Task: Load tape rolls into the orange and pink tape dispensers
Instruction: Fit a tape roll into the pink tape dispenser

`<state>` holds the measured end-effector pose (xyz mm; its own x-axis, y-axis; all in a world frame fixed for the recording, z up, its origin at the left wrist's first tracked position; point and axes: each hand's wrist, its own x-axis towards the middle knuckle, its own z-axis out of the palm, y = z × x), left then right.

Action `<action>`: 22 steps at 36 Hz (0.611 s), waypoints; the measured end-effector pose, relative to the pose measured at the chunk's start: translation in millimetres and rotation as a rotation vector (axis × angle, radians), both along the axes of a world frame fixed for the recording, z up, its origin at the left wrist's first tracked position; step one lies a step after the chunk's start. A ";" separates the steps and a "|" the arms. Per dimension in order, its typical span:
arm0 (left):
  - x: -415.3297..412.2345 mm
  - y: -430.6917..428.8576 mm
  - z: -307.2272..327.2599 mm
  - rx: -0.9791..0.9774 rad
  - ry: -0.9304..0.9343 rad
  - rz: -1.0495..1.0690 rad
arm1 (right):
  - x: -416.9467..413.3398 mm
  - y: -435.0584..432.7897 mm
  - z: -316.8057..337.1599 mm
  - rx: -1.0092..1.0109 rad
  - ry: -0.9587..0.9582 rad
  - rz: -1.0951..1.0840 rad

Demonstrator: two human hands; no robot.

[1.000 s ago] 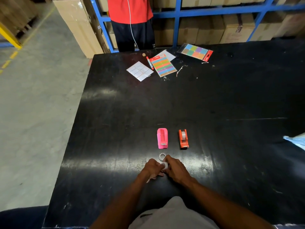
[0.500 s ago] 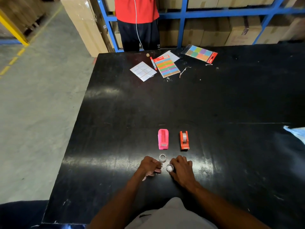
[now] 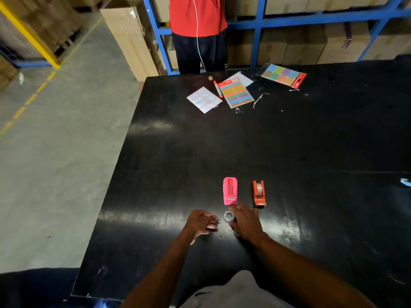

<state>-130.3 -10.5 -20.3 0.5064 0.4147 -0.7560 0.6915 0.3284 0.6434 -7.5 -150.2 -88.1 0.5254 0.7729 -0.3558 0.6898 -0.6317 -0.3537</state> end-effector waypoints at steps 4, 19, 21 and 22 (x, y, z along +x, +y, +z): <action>-2.8 1.9 1.9 -0.012 -0.009 0.010 | 2.4 -0.8 -2.0 0.026 0.028 -0.014; 8.4 -10.2 -8.5 -0.037 -0.056 -0.038 | 0.3 -18.8 29.0 0.427 0.407 -0.213; 9.6 -11.2 -7.3 -0.039 -0.070 -0.041 | 0.2 -19.8 34.5 0.448 0.443 -0.238; 10.1 -11.8 -6.1 -0.042 -0.075 -0.039 | 0.0 -20.5 37.2 0.458 0.460 -0.253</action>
